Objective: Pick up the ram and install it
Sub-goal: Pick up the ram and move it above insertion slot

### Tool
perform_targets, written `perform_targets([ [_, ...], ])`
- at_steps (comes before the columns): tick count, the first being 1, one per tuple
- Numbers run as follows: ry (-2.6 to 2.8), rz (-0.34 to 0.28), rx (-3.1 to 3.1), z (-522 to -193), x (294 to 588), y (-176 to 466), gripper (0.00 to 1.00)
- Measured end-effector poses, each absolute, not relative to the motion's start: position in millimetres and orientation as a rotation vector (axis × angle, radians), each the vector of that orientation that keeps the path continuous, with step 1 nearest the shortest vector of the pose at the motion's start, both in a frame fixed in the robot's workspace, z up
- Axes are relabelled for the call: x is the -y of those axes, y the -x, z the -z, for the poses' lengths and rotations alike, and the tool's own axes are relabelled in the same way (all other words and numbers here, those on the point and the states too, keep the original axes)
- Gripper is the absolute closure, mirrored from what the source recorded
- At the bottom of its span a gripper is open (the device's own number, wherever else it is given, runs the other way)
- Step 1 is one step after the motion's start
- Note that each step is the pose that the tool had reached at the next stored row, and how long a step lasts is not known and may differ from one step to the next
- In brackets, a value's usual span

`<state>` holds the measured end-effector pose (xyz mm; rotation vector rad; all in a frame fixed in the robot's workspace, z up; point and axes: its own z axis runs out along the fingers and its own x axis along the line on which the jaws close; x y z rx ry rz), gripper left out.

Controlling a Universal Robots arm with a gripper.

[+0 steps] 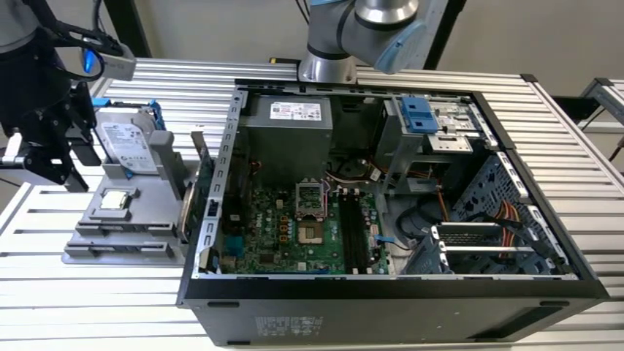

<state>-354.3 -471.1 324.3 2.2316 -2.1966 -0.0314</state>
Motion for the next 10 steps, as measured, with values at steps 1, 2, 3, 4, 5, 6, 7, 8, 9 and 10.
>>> perform_targets([
  [1, -2.230, 0.028, 2.201, -323.7, 471.0, 354.5, 0.00],
  [2, -2.229, 0.021, 2.207, -323.2, 471.0, 354.6, 0.00],
  [3, -2.228, 0.015, 2.214, -322.6, 471.0, 354.6, 0.00],
  [4, -2.226, 0.009, 2.220, -321.8, 471.0, 354.6, 0.00],
  [5, -2.224, 0.006, 2.225, -321.1, 471.0, 354.7, 0.00],
  [6, -2.221, 0.005, 2.228, -320.3, 471.0, 354.7, 0.00],
  [7, -2.218, 0.004, 2.230, -319.5, 471.1, 354.8, 0.00],
  [8, -2.215, 0.003, 2.233, -318.6, 471.0, 355.0, 0.00],
  [9, -2.211, 0.002, 2.235, -317.5, 471.0, 355.0, 0.00],
  [10, -2.207, -0.001, 2.237, -316.5, 471.0, 355.1, 0.00],
])
